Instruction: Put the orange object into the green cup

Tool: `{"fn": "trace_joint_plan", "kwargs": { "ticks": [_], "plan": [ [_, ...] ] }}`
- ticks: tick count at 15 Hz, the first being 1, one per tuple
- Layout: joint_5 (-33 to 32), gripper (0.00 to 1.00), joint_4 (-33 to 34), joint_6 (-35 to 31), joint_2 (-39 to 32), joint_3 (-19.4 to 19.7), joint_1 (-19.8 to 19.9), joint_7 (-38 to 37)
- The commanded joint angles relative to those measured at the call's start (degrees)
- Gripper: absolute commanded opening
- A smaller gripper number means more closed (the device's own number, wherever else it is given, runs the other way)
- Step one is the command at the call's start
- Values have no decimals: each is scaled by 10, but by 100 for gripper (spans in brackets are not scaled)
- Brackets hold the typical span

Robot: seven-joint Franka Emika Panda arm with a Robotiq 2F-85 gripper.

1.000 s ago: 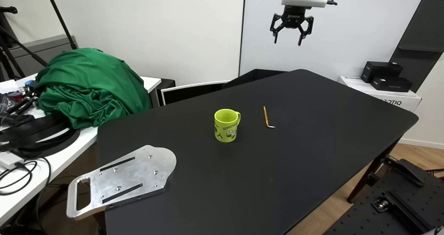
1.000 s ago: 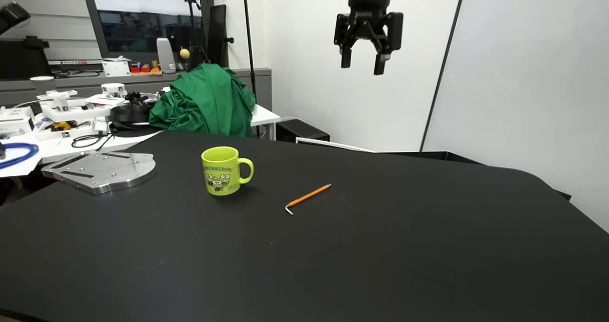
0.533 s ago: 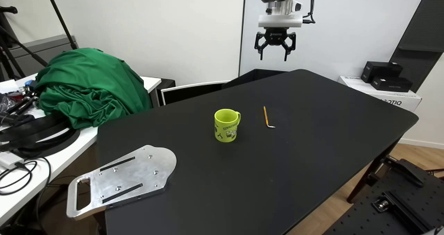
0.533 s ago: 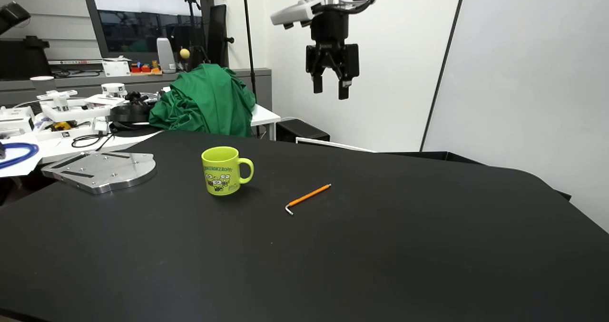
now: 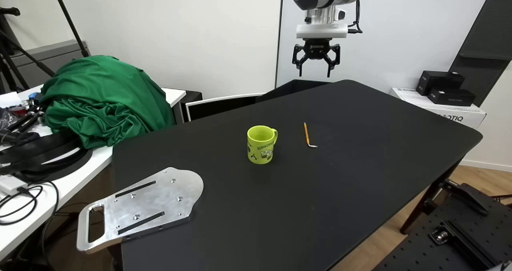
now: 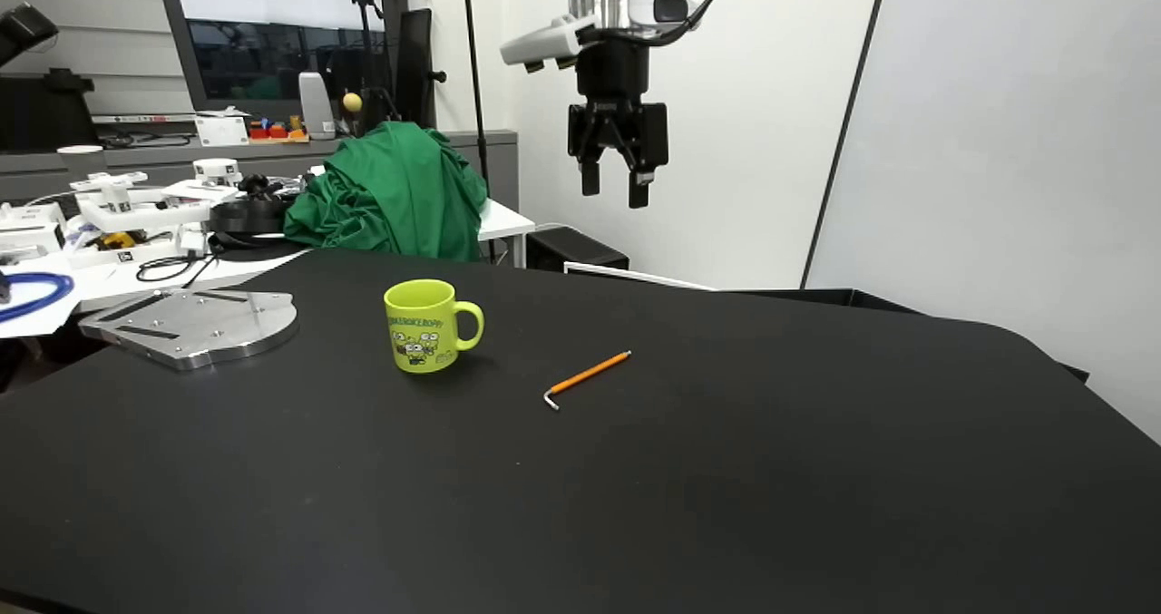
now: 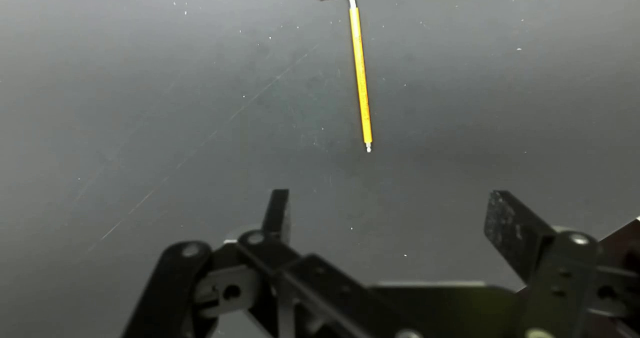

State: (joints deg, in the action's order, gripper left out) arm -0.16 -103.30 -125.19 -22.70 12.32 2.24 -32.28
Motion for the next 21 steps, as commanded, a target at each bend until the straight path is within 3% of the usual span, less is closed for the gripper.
{"fn": "trace_joint_plan", "kwargs": {
  "ticks": [1, 5, 17, 21],
  "plan": [
    [-2, 100, 1, 2, 0, -5, 4, -1],
    [-2, 100, 2, 2, 0, -5, 5, -1],
    [7, 100, -25, -18, -112, -9, -10, -15],
    [37, 100, -36, -36, -131, -18, -2, -4]
  ]
}}
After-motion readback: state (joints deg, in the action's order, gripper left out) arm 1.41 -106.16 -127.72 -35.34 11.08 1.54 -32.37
